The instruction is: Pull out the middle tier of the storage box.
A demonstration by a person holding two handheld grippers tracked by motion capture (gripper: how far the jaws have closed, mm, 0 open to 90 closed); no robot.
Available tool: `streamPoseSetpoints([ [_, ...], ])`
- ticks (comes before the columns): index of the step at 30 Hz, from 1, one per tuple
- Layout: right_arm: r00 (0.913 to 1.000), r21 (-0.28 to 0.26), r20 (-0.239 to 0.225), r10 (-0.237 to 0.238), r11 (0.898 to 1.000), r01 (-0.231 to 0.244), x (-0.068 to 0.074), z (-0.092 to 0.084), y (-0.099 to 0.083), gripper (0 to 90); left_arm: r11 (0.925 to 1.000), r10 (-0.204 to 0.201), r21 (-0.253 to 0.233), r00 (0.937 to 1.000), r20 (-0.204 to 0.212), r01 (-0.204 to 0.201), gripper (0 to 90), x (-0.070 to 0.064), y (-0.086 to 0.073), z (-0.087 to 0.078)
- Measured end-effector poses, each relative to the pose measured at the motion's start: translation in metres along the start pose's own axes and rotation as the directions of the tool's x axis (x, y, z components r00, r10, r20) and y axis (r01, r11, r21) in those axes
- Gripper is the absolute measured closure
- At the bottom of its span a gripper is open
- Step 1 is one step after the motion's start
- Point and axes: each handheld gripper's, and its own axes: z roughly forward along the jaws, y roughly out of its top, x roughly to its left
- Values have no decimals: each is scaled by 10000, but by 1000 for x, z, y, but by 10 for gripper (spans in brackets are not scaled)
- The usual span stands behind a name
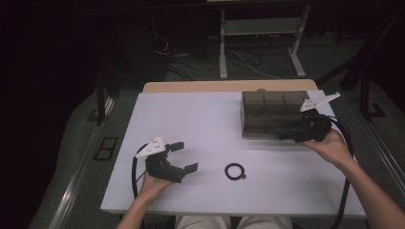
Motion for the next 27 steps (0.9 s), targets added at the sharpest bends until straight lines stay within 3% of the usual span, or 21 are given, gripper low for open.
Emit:
streamPoseSetpoints([
  [14,9962,267,344,-799,9965,790,-6,15,-4,505,10000,33,15,10000,-11,-33,0,1,0,0],
  [27,9921,331,442,-1174,9927,1160,-9,28,-6,538,10000,23,23,10000,-52,-23,0,1,0,0],
])
